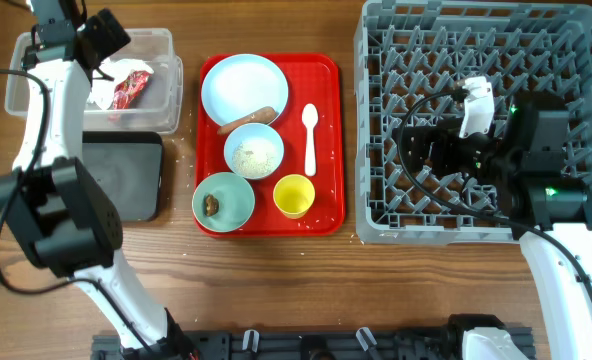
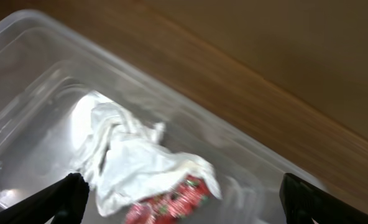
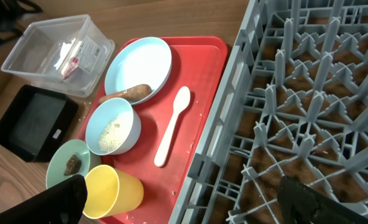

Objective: Sort waste into correct bins and load items into the dishwasher rack
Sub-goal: 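Grasp the tissue and red wrapper with the left gripper, drop into clear bin, then pick the sausage from the plate with the left gripper, place on black tray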

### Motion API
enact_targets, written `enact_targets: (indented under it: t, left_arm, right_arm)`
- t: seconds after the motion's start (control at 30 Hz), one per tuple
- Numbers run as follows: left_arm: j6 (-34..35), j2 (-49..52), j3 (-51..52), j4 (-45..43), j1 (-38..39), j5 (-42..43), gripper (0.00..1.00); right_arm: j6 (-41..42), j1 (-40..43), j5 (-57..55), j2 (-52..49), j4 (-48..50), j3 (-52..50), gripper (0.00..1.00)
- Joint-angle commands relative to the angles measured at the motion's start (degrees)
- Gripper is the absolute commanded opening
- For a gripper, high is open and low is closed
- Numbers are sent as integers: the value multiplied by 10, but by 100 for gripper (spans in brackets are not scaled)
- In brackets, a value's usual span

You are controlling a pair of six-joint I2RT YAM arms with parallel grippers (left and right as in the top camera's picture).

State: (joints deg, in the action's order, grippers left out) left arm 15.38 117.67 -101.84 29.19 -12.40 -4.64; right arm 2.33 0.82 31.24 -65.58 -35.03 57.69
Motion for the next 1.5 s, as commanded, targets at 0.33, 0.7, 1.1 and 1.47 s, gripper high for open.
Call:
enact_targets:
  t: [0.33, 0.7, 1.1, 1.47]
  left_arm:
    - [-423, 30, -3, 195, 243, 92, 100]
    - [-469, 140, -3, 189, 248, 97, 86]
    - [-387, 132, -8, 140, 248, 95, 4]
    - [-51, -159, -58, 399, 154, -35, 4]
  right_arm:
    - [-8, 0, -17, -1, -21, 9, 100]
    - [-9, 0, -30, -1, -21, 9, 100]
    - [-9, 0, -30, -1, -21, 9, 100]
    - [-7, 0, -30, -3, -19, 9, 100]
